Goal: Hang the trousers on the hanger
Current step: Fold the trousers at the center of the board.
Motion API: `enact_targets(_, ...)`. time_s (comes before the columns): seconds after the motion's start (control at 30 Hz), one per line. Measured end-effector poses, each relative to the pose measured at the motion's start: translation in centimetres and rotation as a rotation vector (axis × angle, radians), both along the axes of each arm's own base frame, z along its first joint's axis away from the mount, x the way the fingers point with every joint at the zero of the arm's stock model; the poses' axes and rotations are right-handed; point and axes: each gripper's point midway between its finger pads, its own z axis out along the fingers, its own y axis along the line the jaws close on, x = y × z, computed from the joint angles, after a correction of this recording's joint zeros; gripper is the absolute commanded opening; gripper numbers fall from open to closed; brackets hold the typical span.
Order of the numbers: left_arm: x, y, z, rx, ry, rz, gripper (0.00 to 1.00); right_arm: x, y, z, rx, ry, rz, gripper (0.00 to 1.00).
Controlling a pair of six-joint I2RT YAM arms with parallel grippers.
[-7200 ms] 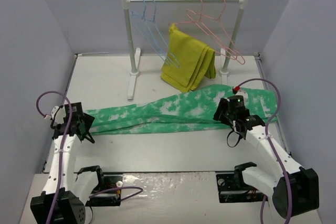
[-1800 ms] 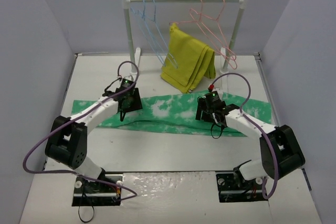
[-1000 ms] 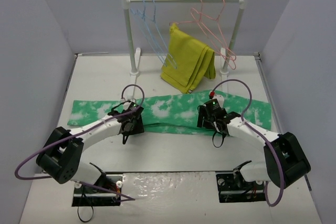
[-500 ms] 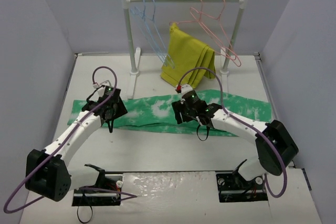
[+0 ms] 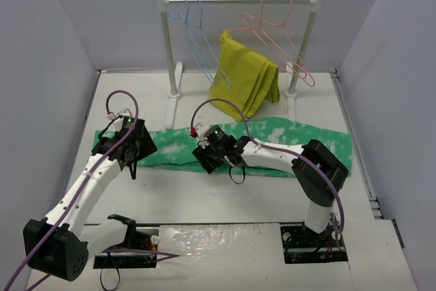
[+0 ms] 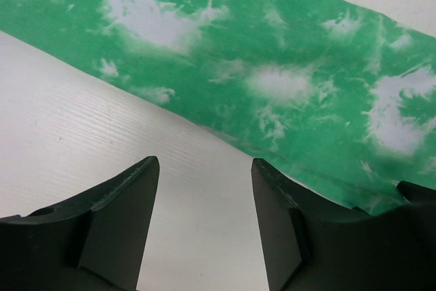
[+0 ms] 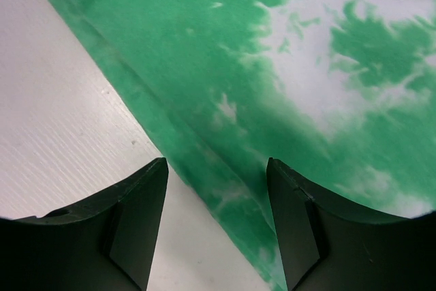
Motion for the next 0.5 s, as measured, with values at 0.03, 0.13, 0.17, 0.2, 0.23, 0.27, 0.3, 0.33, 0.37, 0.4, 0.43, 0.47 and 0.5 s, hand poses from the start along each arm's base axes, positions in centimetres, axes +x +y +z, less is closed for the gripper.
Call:
enact_targets(0.03,-0.2,0.1,0.1,0.005,0.000,-0.002,0.59,-0.1,0.3,-0.2,-0.004,0.002,0.012,0.52)
enact_targets(0.13,-0.7,0.5,0.3,0.019,0.003,-0.008,0.63,-0.3,0.9,-1.0,-0.020,0.007,0.035,0.37)
enact_targets(0.17,-0.9,0.6,0.4,0.024,0.003,-0.008,0.64,-0.3,1.0,-1.2,-0.025,0.007,0.041,0.29)
enact_targets(0.2,-1.0,0.7,0.5,0.029,0.002,-0.009,0.64,-0.4,1.1,-1.4,-0.031,0.005,0.048,0.23)
enact_targets(0.23,-1.1,0.9,0.5,0.033,0.002,-0.010,0.64,-0.4,1.2,-1.4,-0.035,0.002,0.052,0.16)
enact_targets(0.27,-1.3,1.0,0.6,0.038,0.003,-0.011,0.64,-0.3,1.2,-1.5,-0.040,-0.002,0.056,0.10)
enact_targets(0.3,-1.4,1.1,0.6,0.042,0.004,-0.011,0.64,-0.3,1.3,-1.5,-0.044,-0.007,0.057,0.05)
enact_targets(0.33,-1.5,1.2,0.7,0.044,0.004,-0.012,0.64,-0.2,1.3,-1.5,-0.049,-0.016,0.054,0.03)
enact_targets(0.37,-1.6,1.3,0.8,0.046,0.002,-0.011,0.64,-0.2,1.3,-1.4,-0.055,-0.026,0.054,0.00)
enact_targets(0.4,-1.7,1.4,0.9,0.048,0.001,-0.011,0.64,-0.1,1.4,-1.3,-0.061,-0.037,0.055,0.00)
enact_targets(0.43,-1.8,1.4,0.9,0.050,-0.001,-0.009,0.64,-0.2,1.4,-1.3,-0.070,-0.046,0.057,0.00)
enact_targets(0.47,-1.8,1.5,1.0,0.052,-0.003,-0.008,0.64,-0.2,1.3,-1.3,-0.079,-0.054,0.058,0.00)
enact_targets(0.5,-1.9,1.6,1.0,0.054,-0.003,-0.007,0.64,-0.3,1.3,-1.2,-0.086,-0.062,0.059,0.00)
